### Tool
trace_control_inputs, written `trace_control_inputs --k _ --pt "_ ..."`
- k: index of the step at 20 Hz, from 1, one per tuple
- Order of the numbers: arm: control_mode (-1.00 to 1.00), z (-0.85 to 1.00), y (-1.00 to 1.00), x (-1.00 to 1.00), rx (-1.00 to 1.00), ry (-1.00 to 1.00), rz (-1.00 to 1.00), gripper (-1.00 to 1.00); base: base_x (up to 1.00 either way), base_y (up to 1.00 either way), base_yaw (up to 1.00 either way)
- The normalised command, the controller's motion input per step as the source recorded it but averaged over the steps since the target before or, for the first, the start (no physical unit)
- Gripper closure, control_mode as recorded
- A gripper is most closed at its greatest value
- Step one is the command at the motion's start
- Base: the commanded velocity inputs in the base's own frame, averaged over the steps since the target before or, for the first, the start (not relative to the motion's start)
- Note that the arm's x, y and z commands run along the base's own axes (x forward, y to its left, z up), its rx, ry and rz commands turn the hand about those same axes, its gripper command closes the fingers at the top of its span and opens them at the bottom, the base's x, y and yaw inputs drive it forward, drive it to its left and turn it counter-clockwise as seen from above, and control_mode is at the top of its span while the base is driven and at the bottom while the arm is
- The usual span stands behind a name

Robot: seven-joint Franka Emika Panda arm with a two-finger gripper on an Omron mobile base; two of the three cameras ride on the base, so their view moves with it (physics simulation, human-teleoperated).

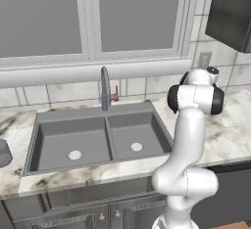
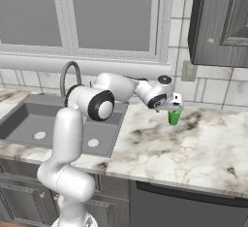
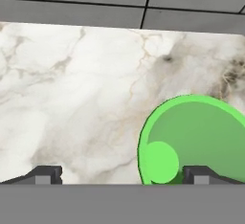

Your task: Place the cup in the left basin and the glass cup in the right basin of the sink.

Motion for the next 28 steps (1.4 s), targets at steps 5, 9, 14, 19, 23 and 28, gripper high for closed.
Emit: trace_control_inputs --k 5,9,14,19,23,28 --pt "-1.00 -0.13 -0.01 0.13 0.00 0.03 0.00 -1.00 0.00 0.00 0.00" --pt "-1.00 -0.19 0.00 0.15 0.00 0.03 0.00 -1.00 0.00 0.00 0.00" --pt "-1.00 -0.21 0.00 0.13 0.00 0.03 0.00 1.00 0.00 0.00 0.00" --pt "-1.00 -0.17 -0.02 0.08 0.00 0.01 0.01 1.00 0.00 0.00 0.00" --pt "-1.00 -0.09 -0.03 -0.03 0.00 0.04 0.00 1.00 0.00 0.00 0.00" --pt "-1.00 0.00 0.00 -0.18 0.01 0.06 0.00 1.00 0.00 0.00 0.00"
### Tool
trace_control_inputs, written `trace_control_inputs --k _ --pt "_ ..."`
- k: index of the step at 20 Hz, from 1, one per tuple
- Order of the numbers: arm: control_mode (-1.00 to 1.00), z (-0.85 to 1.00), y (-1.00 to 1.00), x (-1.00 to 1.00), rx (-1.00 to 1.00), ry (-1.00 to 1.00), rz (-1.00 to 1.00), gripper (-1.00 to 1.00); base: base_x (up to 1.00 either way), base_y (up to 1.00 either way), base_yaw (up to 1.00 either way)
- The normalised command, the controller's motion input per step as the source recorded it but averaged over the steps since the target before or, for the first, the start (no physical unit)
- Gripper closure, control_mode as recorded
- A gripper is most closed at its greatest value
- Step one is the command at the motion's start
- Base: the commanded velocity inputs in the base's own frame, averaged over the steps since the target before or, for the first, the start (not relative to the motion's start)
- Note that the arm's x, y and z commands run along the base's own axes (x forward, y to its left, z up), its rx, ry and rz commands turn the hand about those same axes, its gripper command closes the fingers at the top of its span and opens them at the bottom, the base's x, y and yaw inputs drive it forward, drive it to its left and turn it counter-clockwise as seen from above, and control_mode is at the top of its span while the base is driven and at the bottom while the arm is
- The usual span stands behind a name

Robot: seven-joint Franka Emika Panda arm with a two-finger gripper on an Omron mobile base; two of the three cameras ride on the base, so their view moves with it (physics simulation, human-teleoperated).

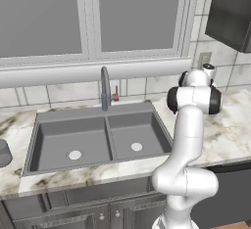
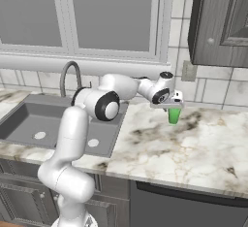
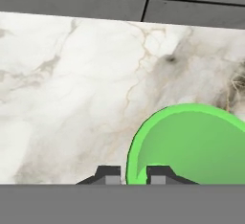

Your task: Place the cup in the left basin and the glass cup in the right basin of the sink.

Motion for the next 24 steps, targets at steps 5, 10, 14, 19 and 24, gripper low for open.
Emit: trace_control_inputs --k 5,10,14,19,24 --pt "-1.00 0.10 0.13 -0.29 0.00 0.00 0.00 1.00 0.00 0.00 0.00" --pt "-1.00 0.24 0.11 -0.41 0.00 -0.05 0.00 1.00 0.00 0.00 0.00" --pt "-1.00 0.23 0.13 -0.45 0.00 -0.14 0.00 1.00 0.00 0.00 0.00" --pt "-1.00 0.22 0.23 -0.44 0.00 -0.15 0.00 1.00 0.00 0.00 0.00" --pt "-1.00 0.21 0.28 -0.38 0.00 -0.10 0.00 1.00 0.00 0.00 0.00"
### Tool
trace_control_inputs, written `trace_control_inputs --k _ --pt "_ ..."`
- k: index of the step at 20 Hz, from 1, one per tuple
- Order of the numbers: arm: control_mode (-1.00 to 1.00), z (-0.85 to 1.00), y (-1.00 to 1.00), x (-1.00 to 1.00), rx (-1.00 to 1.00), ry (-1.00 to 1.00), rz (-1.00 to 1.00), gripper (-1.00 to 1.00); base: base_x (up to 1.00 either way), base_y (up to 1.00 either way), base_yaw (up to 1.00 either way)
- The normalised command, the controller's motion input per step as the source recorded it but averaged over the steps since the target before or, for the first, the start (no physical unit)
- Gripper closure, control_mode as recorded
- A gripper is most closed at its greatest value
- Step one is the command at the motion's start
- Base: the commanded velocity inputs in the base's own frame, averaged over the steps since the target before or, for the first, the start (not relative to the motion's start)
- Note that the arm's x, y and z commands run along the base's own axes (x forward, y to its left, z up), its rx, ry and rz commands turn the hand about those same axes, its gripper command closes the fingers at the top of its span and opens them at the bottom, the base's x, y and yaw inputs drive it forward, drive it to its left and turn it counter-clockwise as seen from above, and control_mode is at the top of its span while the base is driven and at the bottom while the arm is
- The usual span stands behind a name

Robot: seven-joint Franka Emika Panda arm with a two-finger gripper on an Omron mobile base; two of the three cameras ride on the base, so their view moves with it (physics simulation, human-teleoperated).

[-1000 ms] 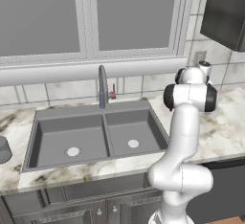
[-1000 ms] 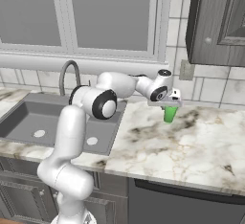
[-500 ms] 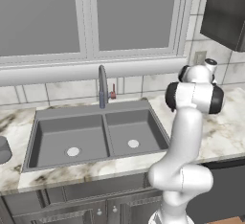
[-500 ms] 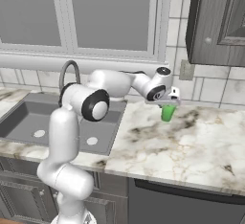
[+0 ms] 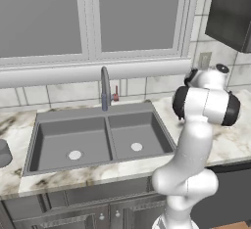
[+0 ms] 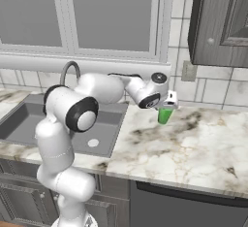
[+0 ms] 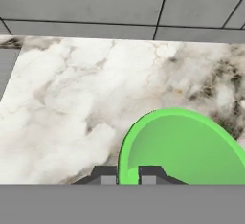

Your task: Place the cup in the left basin and the glass cup in the right basin of the sink.

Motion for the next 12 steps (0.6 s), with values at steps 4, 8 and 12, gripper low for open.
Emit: trace_control_inputs --k 4,8,12 --pt "-1.00 0.26 0.29 -0.37 -0.06 -0.04 0.00 1.00 0.00 0.00 0.00" --pt "-1.00 0.30 0.26 -0.41 -0.08 -0.02 0.00 1.00 0.00 0.00 0.00" --pt "-1.00 0.28 0.34 -0.41 -0.13 -0.03 0.01 1.00 0.00 0.00 0.00"
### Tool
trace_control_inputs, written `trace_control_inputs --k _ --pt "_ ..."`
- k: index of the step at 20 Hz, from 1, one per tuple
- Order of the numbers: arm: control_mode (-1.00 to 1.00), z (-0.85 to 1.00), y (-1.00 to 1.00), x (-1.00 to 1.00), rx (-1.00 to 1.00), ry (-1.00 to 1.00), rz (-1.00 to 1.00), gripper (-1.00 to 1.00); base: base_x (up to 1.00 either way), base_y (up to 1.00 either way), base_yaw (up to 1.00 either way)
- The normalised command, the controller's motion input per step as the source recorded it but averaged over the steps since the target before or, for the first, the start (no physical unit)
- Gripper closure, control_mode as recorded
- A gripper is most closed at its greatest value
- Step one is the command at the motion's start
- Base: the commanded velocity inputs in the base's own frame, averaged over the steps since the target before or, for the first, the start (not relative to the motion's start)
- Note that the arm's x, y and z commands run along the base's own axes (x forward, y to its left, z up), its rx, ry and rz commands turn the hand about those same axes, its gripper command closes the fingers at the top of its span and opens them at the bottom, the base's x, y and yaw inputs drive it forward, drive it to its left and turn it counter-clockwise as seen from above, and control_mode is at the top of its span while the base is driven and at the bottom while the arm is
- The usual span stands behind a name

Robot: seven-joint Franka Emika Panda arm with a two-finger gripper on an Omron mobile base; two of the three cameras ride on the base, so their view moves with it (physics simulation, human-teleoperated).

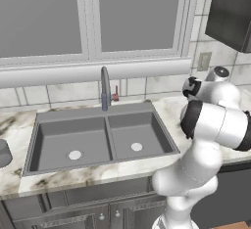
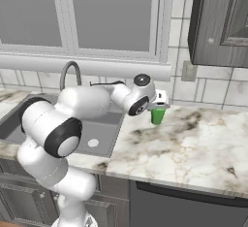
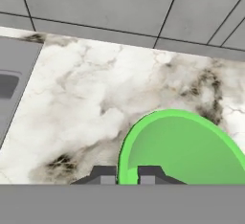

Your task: Place the cup in the left basin and the glass cup in the right basin of the sink.

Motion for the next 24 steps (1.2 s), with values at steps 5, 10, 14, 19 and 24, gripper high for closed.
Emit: trace_control_inputs --k 5,10,14,19,24 --pt "-1.00 0.29 0.29 -0.44 -0.06 -0.05 0.02 1.00 0.00 0.00 0.00" --pt "-1.00 0.29 0.31 -0.41 -0.02 -0.03 0.02 1.00 0.00 0.00 0.00" --pt "-1.00 0.28 0.32 -0.42 -0.01 0.00 0.03 1.00 0.00 0.00 0.00" --pt "-1.00 0.30 0.31 -0.38 0.00 0.00 0.05 1.00 0.00 0.00 0.00" --pt "-1.00 0.26 0.29 -0.39 0.00 0.00 0.08 1.00 0.00 0.00 0.00"
